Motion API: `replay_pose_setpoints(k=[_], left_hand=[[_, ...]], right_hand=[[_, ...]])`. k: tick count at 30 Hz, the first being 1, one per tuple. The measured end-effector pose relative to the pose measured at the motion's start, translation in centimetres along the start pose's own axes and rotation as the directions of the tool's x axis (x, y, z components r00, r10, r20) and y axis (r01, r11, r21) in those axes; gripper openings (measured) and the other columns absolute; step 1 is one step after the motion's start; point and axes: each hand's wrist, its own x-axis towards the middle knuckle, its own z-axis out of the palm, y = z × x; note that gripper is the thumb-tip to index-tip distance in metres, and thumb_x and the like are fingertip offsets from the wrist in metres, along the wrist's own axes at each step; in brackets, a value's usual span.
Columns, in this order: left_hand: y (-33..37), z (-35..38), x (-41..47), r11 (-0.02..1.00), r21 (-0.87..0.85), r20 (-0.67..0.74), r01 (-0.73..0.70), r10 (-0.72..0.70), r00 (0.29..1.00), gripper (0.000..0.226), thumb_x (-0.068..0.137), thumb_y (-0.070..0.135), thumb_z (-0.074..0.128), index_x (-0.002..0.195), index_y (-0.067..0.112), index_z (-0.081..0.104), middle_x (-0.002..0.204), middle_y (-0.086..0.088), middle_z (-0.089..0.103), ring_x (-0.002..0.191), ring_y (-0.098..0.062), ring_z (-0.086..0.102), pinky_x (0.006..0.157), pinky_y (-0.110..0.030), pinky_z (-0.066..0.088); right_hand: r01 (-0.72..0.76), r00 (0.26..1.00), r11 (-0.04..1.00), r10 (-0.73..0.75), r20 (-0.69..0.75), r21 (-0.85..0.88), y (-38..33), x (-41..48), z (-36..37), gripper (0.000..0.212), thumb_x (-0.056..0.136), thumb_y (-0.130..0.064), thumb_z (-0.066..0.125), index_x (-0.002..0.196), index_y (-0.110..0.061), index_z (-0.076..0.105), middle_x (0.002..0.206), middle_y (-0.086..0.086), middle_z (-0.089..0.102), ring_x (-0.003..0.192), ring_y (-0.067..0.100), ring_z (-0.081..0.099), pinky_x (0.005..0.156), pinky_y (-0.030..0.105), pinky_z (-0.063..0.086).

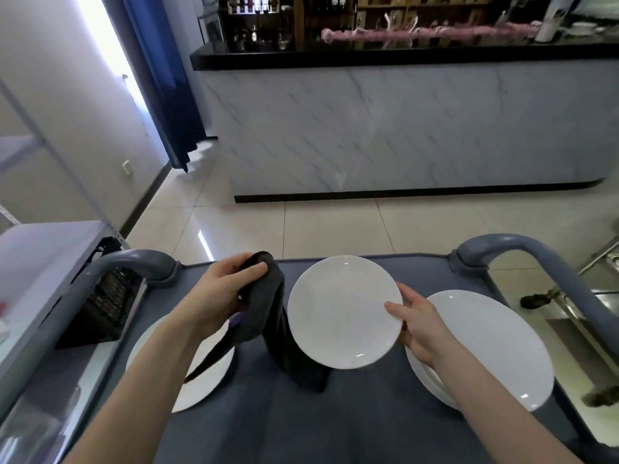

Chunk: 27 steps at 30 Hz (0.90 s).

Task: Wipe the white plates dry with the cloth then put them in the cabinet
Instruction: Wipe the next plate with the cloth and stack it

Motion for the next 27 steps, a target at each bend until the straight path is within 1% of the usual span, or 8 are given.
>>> replay_pose_setpoints(k=[6,8,11,15,17,20,24,27], left_hand=[[-3.5,3.8,0.5,0.982,-0.079,0.092,0.174,-0.166,0.982,0.034,0.096,0.005,0.048,0.125,0.012,0.066,0.116,-0.011,0.069,0.104,-0.028,0.066,0.067,-0.039,0.059],[-5.3,5.2,0.8,0.963,0.225,0.088,0.149,-0.172,0.981,0.050,0.094,0.001,0.040,0.139,0.018,0.054,0.118,0.005,0.063,0.107,-0.019,0.061,0.080,-0.023,0.054],[-8.1,6.5,1.2,0.647,0.754,0.134,-0.115,0.019,0.991,0.058,0.094,0.004,0.039,0.147,0.027,0.044,0.129,0.010,0.049,0.120,-0.010,0.045,0.088,0.001,0.023],[-10.0,6.3,0.9,0.404,0.883,0.179,-0.239,0.182,0.967,0.060,0.094,0.001,0.037,0.140,0.036,0.051,0.138,0.010,0.041,0.121,-0.021,0.033,0.105,-0.020,0.019],[-9.8,6.8,0.4,0.423,0.833,0.245,-0.357,0.297,0.923,0.048,0.091,0.006,0.051,0.130,0.032,0.062,0.130,0.012,0.056,0.114,-0.010,0.040,0.105,-0.026,0.029],[-9.4,8.8,-0.2,0.508,0.737,0.255,-0.446,0.402,0.879,0.031,0.081,0.037,0.068,0.111,0.027,0.071,0.111,0.017,0.065,0.104,0.002,0.051,0.094,-0.027,0.043],[-10.3,10.6,-0.4,0.379,0.827,0.246,-0.415,0.419,0.874,0.038,0.094,0.032,0.062,0.130,0.020,0.064,0.146,0.001,0.045,0.129,-0.017,0.045,0.110,-0.036,0.034],[-11.4,11.3,-1.5,0.194,0.862,0.379,-0.469,0.366,0.850,0.046,0.101,0.030,0.043,0.147,0.028,0.044,0.159,0.012,0.027,0.142,-0.015,0.035,0.120,-0.040,0.021]], right_hand=[[0.040,0.999,0.999,-0.040,0.033,0.014,-0.5,-0.3,0.8,0.039,0.096,0.001,0.051,0.119,-0.027,0.066,0.112,0.000,0.072,0.090,0.023,0.070,0.064,0.040,0.058],[0.051,0.998,0.999,-0.051,0.030,0.013,-0.3,-0.5,1.0,0.040,0.096,0.002,0.051,0.118,-0.027,0.066,0.112,0.000,0.073,0.088,0.022,0.070,0.064,0.040,0.057],[0.046,0.999,0.998,-0.046,0.008,0.044,0.1,-0.6,1.3,0.040,0.095,0.003,0.051,0.120,-0.026,0.065,0.113,0.002,0.072,0.093,0.025,0.069,0.067,0.042,0.057],[0.040,0.999,0.996,-0.038,-0.025,0.077,0.2,-0.9,1.1,0.041,0.095,0.002,0.051,0.123,-0.024,0.065,0.114,0.005,0.073,0.094,0.027,0.069,0.062,0.039,0.057],[0.038,0.999,0.996,-0.036,-0.028,0.080,0.2,-0.9,1.0,0.041,0.095,0.002,0.051,0.121,-0.025,0.066,0.113,0.005,0.073,0.095,0.028,0.069,0.063,0.040,0.057],[0.043,0.999,0.994,-0.042,-0.015,0.099,0.2,-0.9,1.4,0.041,0.095,0.002,0.051,0.124,-0.024,0.064,0.116,0.005,0.072,0.100,0.029,0.068,0.067,0.042,0.058],[0.073,0.997,0.991,-0.070,-0.034,0.112,0.2,-1.1,2.1,0.043,0.095,0.002,0.051,0.119,-0.029,0.066,0.113,0.004,0.073,0.101,0.030,0.069,0.070,0.046,0.059],[0.075,0.995,0.988,-0.065,-0.080,0.133,-0.1,-1.1,2.1,0.044,0.095,0.004,0.050,0.124,-0.026,0.064,0.116,0.006,0.072,0.105,0.032,0.068,0.070,0.046,0.060]])
